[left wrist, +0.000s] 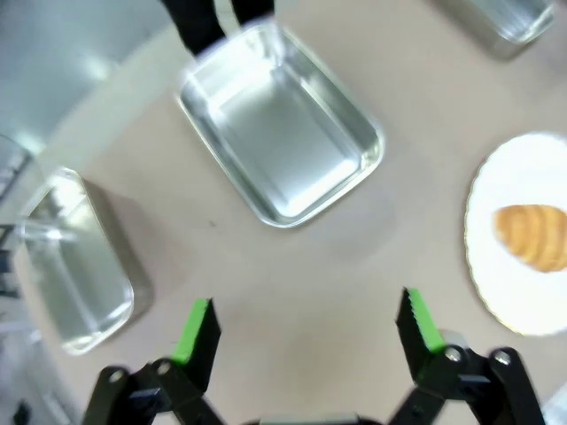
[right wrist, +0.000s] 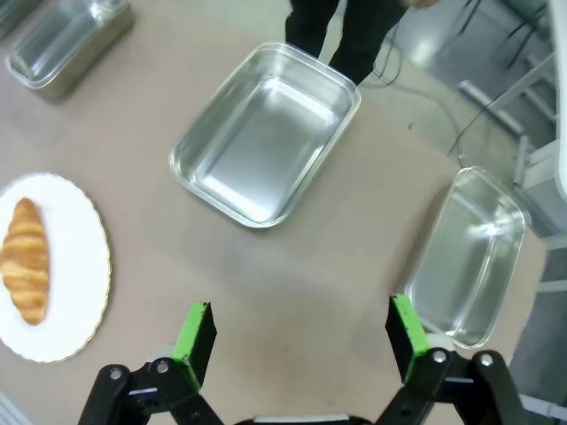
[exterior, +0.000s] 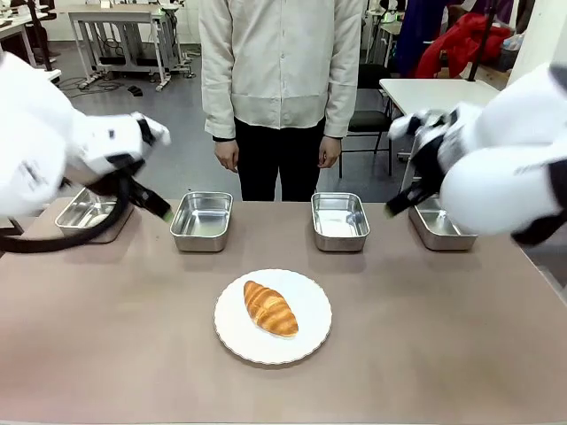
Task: Place the bread in the container.
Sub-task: Place the Butter Roll into the Airtight Container indicated by the human.
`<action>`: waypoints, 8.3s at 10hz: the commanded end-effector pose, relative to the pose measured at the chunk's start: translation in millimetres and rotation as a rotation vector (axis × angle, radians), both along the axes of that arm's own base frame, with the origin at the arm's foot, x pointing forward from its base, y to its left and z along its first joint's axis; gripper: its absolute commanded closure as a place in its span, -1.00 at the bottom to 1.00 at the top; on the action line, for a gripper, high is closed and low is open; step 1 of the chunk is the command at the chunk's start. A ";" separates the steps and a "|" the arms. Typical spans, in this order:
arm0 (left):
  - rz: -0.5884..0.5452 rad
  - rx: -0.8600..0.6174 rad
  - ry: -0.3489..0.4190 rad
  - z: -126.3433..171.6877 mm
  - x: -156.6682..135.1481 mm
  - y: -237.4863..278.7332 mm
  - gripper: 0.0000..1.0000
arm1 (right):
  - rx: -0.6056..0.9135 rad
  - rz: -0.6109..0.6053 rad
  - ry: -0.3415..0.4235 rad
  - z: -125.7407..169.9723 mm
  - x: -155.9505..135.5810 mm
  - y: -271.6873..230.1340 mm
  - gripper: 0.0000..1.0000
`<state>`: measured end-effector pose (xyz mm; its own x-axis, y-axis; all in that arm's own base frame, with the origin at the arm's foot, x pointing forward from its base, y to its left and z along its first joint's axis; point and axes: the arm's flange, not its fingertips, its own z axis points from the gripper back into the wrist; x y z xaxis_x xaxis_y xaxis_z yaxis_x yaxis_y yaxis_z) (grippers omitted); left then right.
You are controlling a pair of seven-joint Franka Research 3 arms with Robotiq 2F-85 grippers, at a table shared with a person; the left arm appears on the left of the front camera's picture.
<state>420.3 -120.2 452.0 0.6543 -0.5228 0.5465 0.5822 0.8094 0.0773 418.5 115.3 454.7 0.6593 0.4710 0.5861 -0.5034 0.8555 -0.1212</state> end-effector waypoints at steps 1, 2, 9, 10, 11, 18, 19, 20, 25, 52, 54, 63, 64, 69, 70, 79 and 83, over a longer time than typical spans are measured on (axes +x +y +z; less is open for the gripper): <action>-0.064 -0.045 0.051 39.8 19.3 50.6 -1.00 | 0.075 0.028 0.005 38.8 16.3 -54.4 -1.00; -0.104 -0.080 0.059 52.7 24.1 76.3 -1.00 | 0.110 0.063 0.004 46.8 22.1 -83.0 -1.00; -0.231 -0.178 0.004 85.2 26.9 172.4 -1.00 | 0.202 0.099 0.024 48.0 26.8 -171.0 -1.00; -0.231 -0.178 0.004 85.2 26.9 172.4 -1.00 | 0.202 0.099 0.024 48.0 26.8 -171.0 -1.00; -0.231 -0.178 0.004 85.2 26.9 172.4 -1.00 | 0.202 0.099 0.024 48.0 26.8 -171.0 -1.00; -0.215 -0.315 -0.143 120.1 22.7 261.0 -1.00 | 0.338 0.138 -0.120 72.6 27.5 -264.8 -1.00; -0.219 -0.330 -0.176 122.9 19.8 270.5 -1.00 | 0.361 0.148 -0.129 72.3 26.4 -277.3 -1.00; -0.239 -0.376 -0.213 128.9 18.1 281.2 -1.00 | 0.378 0.157 -0.139 71.9 25.6 -288.2 -1.00; -0.214 -0.447 -0.274 134.5 18.8 276.8 -1.00 | 0.406 0.128 -0.153 70.3 27.0 -307.1 -1.00; -0.199 -0.434 -0.252 133.7 20.2 273.0 -1.00 | 0.400 0.098 -0.121 69.6 23.7 -304.9 -1.00; -0.199 -0.434 -0.252 133.7 20.2 273.0 -1.00 | 0.400 0.098 -0.121 69.6 23.7 -304.9 -1.00; -0.199 -0.434 -0.252 133.7 20.2 273.0 -1.00 | 0.400 0.098 -0.121 69.6 23.7 -304.9 -1.00; -0.199 -0.434 -0.252 133.7 20.2 273.0 -1.00 | 0.400 0.098 -0.121 69.6 23.7 -304.9 -1.00; -0.199 -0.434 -0.252 133.7 20.2 273.0 -1.00 | 0.400 0.098 -0.121 69.6 23.7 -304.9 -1.00; -0.199 -0.434 -0.252 133.7 20.2 273.0 -1.00 | 0.400 0.098 -0.121 69.6 23.7 -304.9 -1.00; -0.199 -0.434 -0.252 133.7 20.2 273.0 -1.00 | 0.400 0.098 -0.121 69.6 23.7 -304.9 -1.00; -0.199 -0.434 -0.252 133.7 20.2 273.0 -1.00 | 0.400 0.098 -0.121 69.6 23.7 -304.9 -1.00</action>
<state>440.3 152.9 584.4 0.3966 -0.3201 0.8604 0.7276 0.6811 -0.0820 440.3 -189.6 524.6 0.5484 0.2579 0.7954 -0.5837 0.7993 0.1432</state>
